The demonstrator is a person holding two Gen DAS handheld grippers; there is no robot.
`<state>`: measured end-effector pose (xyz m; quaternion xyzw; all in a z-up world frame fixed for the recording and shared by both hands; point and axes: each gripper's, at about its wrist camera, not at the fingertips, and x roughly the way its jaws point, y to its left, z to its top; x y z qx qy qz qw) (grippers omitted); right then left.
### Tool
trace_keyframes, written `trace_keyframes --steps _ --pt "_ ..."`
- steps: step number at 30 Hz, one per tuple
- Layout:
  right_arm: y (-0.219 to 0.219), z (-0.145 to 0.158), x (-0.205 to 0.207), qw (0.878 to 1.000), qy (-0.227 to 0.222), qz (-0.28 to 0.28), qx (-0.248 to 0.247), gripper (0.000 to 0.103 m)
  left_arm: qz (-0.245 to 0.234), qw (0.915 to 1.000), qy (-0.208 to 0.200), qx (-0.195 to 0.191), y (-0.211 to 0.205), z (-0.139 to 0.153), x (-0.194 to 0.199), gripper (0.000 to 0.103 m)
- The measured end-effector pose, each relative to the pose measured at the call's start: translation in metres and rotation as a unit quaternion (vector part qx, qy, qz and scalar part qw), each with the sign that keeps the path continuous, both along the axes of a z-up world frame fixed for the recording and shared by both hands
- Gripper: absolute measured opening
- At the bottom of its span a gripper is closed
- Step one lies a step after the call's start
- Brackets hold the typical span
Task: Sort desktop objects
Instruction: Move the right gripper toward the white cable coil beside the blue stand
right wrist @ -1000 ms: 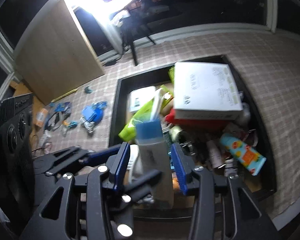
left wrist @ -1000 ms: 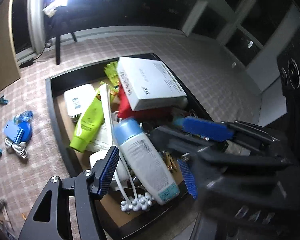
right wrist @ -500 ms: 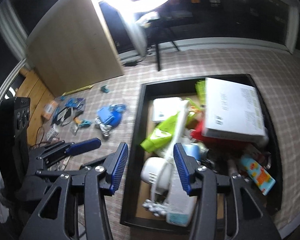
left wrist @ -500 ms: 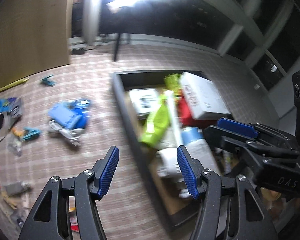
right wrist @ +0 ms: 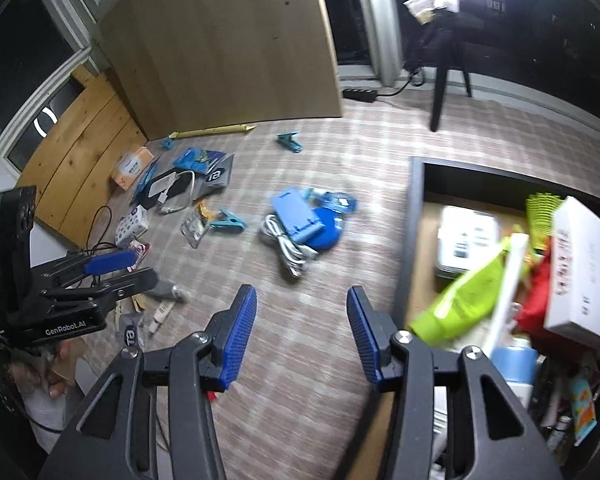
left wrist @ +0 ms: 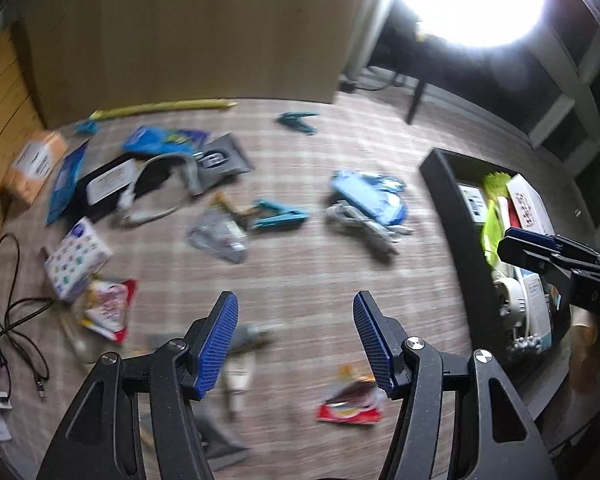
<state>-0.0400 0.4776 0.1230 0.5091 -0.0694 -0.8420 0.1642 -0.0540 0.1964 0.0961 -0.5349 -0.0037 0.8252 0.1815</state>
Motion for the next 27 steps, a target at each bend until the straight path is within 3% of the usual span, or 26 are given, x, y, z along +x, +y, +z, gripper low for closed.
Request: trace_keyframes --steps 6,8,12,16,21,27 --pt "-0.041 -0.018 -0.035 0.999 -0.041 0.032 0.007 0.031 -0.013 0.9997 -0.006 0.019 -0.016 -0.008 -0.021 0.056" --pt "-0.054 -0.026 -0.045 0.997 -0.052 0.050 0.012 0.031 -0.029 0.9995 -0.002 0.011 -0.010 -0.011 -0.030 0.056" --pt "-0.074 -0.047 -0.057 0.993 -0.059 0.079 0.070 0.031 -0.064 0.9976 0.008 -0.025 0.007 -0.019 -0.046 0.056" --pt "-0.075 -0.068 -0.058 0.989 -0.065 0.088 0.099 0.031 -0.114 0.9917 0.009 -0.058 0.026 -0.032 -0.060 0.058" --pt "-0.069 -0.081 -0.062 0.989 -0.069 0.087 0.102 0.032 -0.166 0.9809 0.007 -0.101 0.050 -0.047 -0.075 0.058" --pt "-0.059 -0.094 -0.069 0.991 -0.072 0.070 0.087 0.033 -0.247 0.9589 0.023 -0.137 0.074 -0.054 -0.082 0.062"
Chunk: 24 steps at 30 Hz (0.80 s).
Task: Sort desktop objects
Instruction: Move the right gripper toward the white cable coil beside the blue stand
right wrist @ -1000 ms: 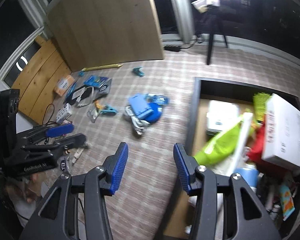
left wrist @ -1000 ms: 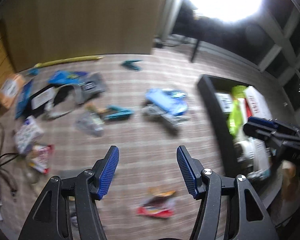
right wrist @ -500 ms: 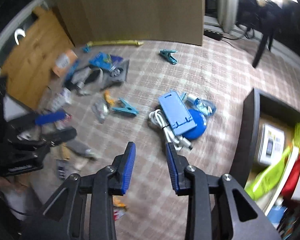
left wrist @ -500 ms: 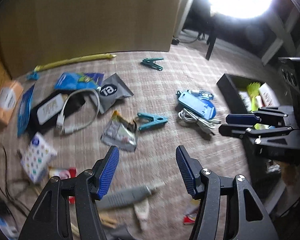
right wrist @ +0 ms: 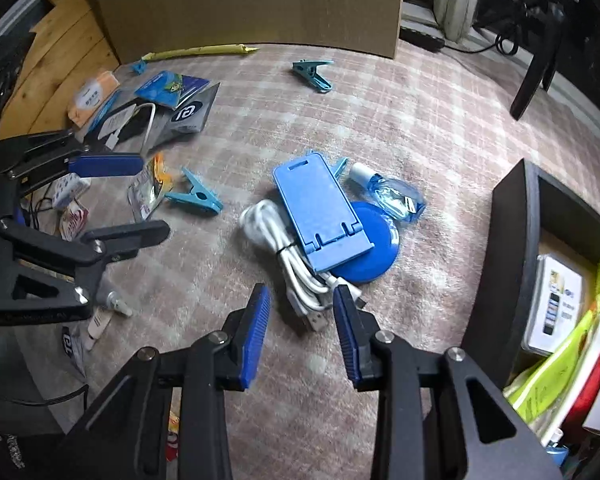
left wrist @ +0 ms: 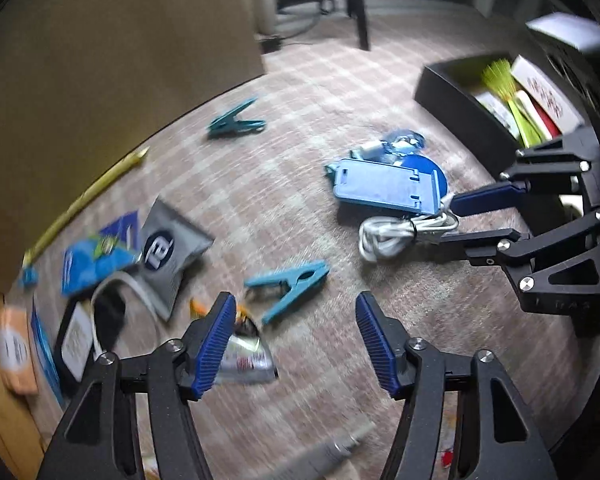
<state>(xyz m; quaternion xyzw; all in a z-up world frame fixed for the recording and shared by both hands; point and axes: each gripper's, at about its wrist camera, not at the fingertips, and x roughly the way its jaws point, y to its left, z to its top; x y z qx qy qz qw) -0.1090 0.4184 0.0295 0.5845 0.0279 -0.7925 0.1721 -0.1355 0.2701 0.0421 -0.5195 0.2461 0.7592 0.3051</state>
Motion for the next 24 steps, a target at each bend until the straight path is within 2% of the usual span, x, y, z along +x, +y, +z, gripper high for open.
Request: trace_keyframes --steps 3,8,13,16,19,24 --pt "-0.003 0.000 -0.002 1.000 -0.001 -0.002 -0.002 0.033 -0.022 0.9997 -0.014 0.003 0.005 -0.005 -0.008 0.063" --pt "-0.006 0.005 0.007 0.999 -0.028 0.020 -0.027 0.033 -0.038 0.9987 -0.033 -0.004 0.006 -0.018 -0.012 0.062" --pt "-0.005 0.014 0.002 1.000 0.001 0.004 -0.002 0.033 -0.049 0.9981 -0.036 0.002 0.004 -0.018 -0.012 0.062" --pt "-0.010 0.011 -0.004 1.000 0.000 0.009 0.001 0.033 -0.048 0.9982 -0.035 0.011 0.002 -0.013 -0.016 0.062" --pt "-0.015 0.009 -0.009 1.000 0.009 0.018 0.003 0.039 -0.052 0.9980 -0.035 0.007 0.003 -0.013 -0.017 0.062" --pt "-0.024 0.006 -0.002 0.999 -0.018 0.047 0.005 0.042 -0.065 0.9965 -0.051 0.008 0.003 -0.016 -0.012 0.062"
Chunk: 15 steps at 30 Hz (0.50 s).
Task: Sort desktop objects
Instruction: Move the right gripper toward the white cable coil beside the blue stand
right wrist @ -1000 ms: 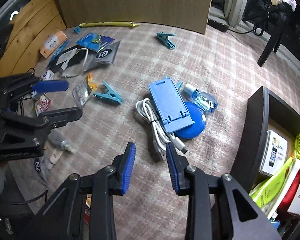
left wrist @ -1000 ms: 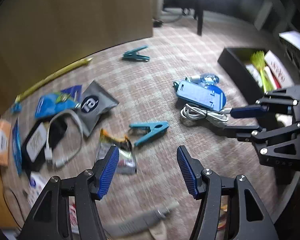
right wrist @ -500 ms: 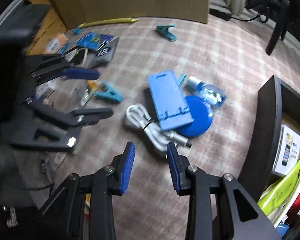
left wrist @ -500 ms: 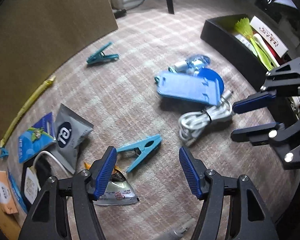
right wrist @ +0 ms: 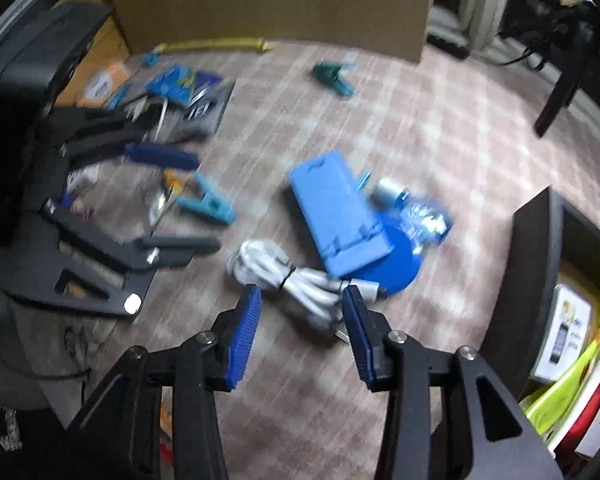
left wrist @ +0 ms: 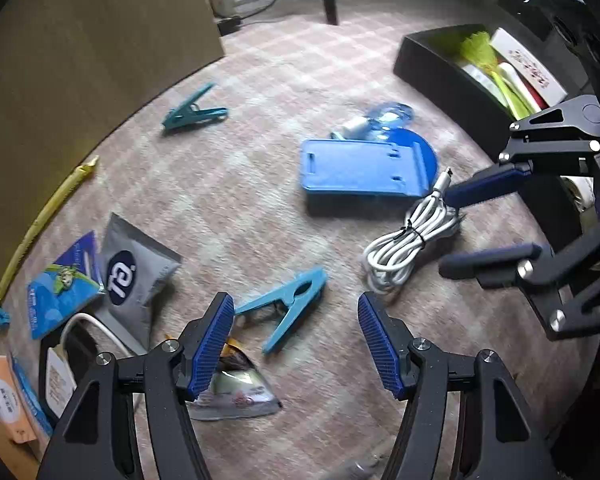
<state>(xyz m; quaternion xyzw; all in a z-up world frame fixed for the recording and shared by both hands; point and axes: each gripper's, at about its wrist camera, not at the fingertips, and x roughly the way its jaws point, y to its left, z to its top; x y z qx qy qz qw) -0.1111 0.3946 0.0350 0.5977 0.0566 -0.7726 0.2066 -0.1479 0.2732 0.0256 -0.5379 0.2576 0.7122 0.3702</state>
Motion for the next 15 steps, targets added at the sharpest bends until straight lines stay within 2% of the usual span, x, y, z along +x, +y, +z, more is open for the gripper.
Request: trace_keyframes --steps 2,7,15 --pt "-0.002 0.002 0.008 1.000 -0.008 0.024 -0.004 0.042 -0.006 1.0000 -0.004 0.001 -0.001 0.000 0.004 0.061" --pt "-0.002 0.013 0.000 0.999 0.034 0.015 0.000 0.042 0.001 1.0000 -0.004 -0.004 -0.004 -0.001 0.006 0.060" --pt "-0.005 -0.003 -0.011 0.999 0.028 0.034 0.020 0.042 0.028 0.9996 0.005 0.005 -0.012 0.010 0.000 0.061"
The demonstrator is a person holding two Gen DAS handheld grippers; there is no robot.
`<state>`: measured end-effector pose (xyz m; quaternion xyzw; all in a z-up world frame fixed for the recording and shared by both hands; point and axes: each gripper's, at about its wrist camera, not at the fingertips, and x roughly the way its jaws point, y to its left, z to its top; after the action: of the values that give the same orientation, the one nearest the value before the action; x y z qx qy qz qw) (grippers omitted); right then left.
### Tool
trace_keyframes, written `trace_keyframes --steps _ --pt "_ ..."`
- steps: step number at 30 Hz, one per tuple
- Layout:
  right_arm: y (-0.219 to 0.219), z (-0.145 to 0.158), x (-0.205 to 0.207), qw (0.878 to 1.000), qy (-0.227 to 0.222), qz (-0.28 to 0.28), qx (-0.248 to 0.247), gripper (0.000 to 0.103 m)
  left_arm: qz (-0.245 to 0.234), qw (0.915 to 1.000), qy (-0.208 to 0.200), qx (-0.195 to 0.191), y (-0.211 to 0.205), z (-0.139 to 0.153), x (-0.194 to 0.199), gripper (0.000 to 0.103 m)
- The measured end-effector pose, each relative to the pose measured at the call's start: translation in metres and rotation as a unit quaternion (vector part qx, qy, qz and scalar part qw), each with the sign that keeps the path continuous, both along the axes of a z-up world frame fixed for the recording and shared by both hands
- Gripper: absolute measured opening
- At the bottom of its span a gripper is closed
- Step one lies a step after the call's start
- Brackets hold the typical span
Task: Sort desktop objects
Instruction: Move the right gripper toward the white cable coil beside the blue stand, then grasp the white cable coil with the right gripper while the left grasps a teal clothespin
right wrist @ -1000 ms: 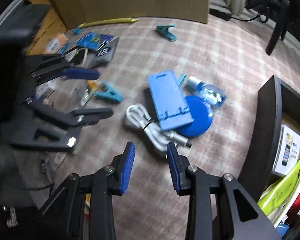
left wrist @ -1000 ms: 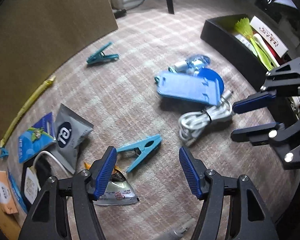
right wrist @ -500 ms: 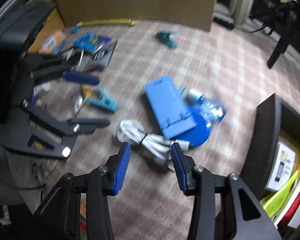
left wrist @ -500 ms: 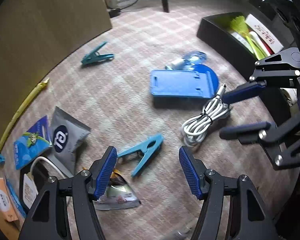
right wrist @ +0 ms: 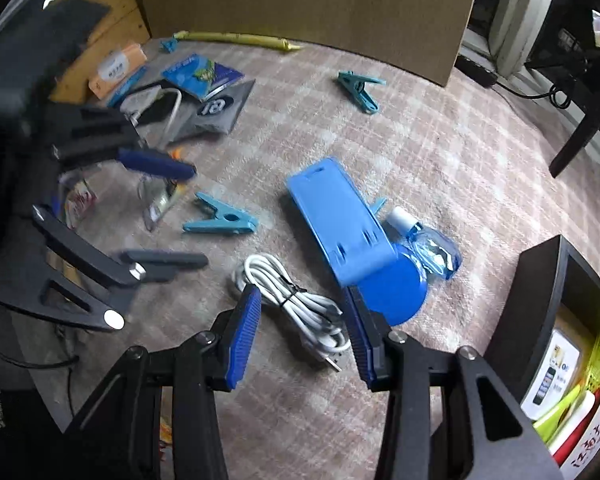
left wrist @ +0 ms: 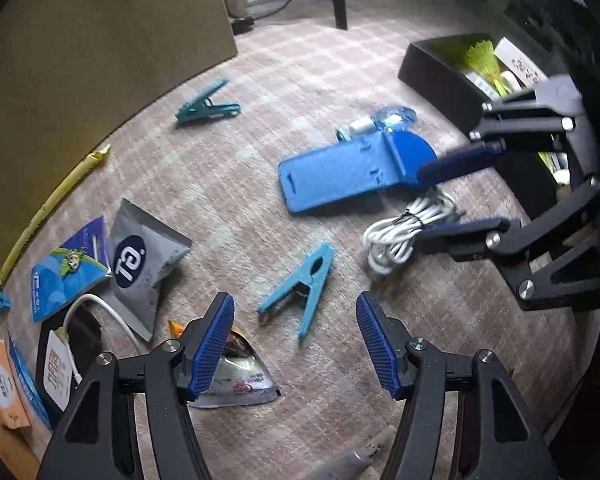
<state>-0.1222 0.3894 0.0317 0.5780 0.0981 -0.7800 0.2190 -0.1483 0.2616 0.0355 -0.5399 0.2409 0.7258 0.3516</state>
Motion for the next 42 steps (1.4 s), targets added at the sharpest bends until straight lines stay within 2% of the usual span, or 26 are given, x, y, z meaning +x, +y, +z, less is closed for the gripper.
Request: trace_keyframes --steps 2,6,9,11,13,15,17,21,25,27,30,31,33,37,42 --pt "0.003 -0.004 0.003 1.000 -0.027 -0.001 -0.014 0.042 0.004 1.0000 0.001 0.000 0.002 0.000 -0.003 0.061" --pt "-0.001 -0.004 0.014 0.999 -0.033 0.013 -0.012 0.042 -0.003 0.9999 -0.001 -0.011 0.007 -0.007 -0.009 0.060" --pt "-0.005 -0.006 0.016 1.000 -0.019 0.007 -0.005 0.042 -0.003 0.9998 -0.004 -0.020 0.010 -0.012 -0.008 0.060" --pt "-0.008 -0.014 0.014 1.000 -0.016 -0.005 0.017 0.041 0.004 0.9996 0.000 -0.028 0.010 -0.014 -0.007 0.054" --pt "-0.010 -0.016 0.017 1.000 0.006 -0.018 0.024 0.037 0.017 0.9997 -0.006 -0.015 0.008 -0.013 -0.005 0.045" --pt "-0.006 -0.015 0.019 0.999 0.015 -0.041 0.020 0.027 0.028 0.9996 -0.004 -0.006 0.007 -0.011 -0.002 0.040" --pt "0.002 -0.016 0.022 0.997 0.023 -0.075 0.005 0.023 0.050 0.9987 0.007 0.001 0.004 -0.011 0.003 0.037" --pt "0.017 -0.017 0.035 0.991 0.033 -0.129 -0.027 0.023 0.107 0.9939 0.021 0.017 -0.003 -0.010 0.011 0.029" --pt "0.020 -0.014 0.048 0.983 0.045 -0.171 -0.049 0.023 0.190 0.9799 0.002 0.059 -0.016 -0.008 0.018 0.028" --pt "0.020 -0.013 0.049 0.980 0.046 -0.185 -0.050 0.022 0.205 0.9765 -0.005 0.067 -0.016 -0.008 0.037 0.028" --pt "0.022 -0.008 0.055 0.977 0.045 -0.199 -0.054 0.021 0.199 0.9780 -0.001 0.062 -0.025 -0.017 0.057 0.028" --pt "0.026 -0.003 0.059 0.975 0.050 -0.207 -0.059 0.021 0.199 0.9779 0.002 0.063 -0.011 -0.016 0.056 0.028" --pt "0.038 0.005 0.068 0.972 0.056 -0.220 -0.068 0.020 0.203 0.9765 0.000 0.071 -0.014 -0.013 0.056 0.028" --pt "0.054 0.023 0.082 0.964 0.071 -0.242 -0.081 0.020 0.207 0.9742 -0.001 0.090 -0.017 0.002 0.064 0.028" --pt "0.079 0.044 0.105 0.954 0.088 -0.275 -0.084 0.020 0.188 0.9764 0.000 0.106 -0.002 0.022 0.084 0.028"
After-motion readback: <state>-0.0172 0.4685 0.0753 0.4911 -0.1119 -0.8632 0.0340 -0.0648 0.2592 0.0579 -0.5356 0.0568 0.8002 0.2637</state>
